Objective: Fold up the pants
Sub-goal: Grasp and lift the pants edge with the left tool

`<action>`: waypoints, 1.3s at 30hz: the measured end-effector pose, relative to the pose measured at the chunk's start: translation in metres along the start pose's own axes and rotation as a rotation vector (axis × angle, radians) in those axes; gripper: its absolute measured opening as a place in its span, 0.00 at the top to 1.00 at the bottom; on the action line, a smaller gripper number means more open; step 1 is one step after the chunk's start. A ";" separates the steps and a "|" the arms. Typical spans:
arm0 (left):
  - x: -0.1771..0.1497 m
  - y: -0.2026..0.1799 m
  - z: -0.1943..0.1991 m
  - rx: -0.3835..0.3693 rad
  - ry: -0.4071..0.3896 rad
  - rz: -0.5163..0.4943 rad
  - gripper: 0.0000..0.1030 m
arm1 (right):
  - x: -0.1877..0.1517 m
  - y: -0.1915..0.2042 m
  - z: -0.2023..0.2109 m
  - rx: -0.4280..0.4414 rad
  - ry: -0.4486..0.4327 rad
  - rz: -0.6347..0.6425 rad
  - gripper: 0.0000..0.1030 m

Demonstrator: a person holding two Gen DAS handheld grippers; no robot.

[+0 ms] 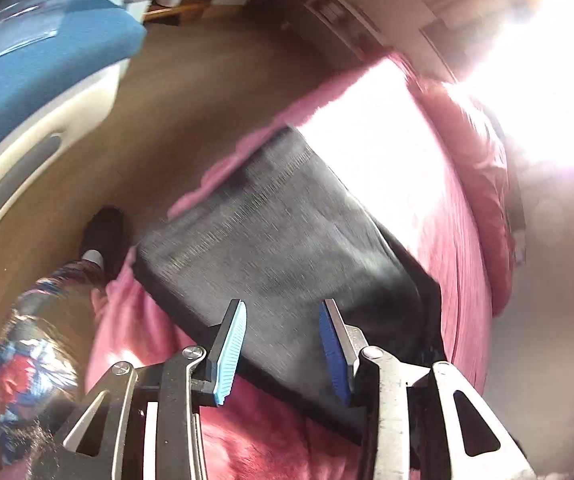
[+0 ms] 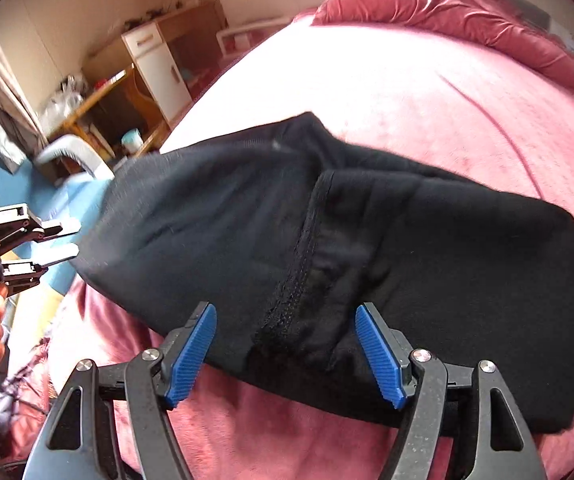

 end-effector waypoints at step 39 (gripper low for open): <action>0.011 -0.043 -0.011 -0.029 -0.124 -0.133 0.85 | -0.040 -0.044 -0.012 -0.045 0.095 -0.147 0.05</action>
Point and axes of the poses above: each gripper's, at about its wrist camera, not at the fingertips, and z roughly against the way its jaws point, y to its left, x to its top, the point moved 10 cm from there along -z, roughly the way its jaws point, and after that the axes turned 7 degrees about -y, right-handed, at the moved point
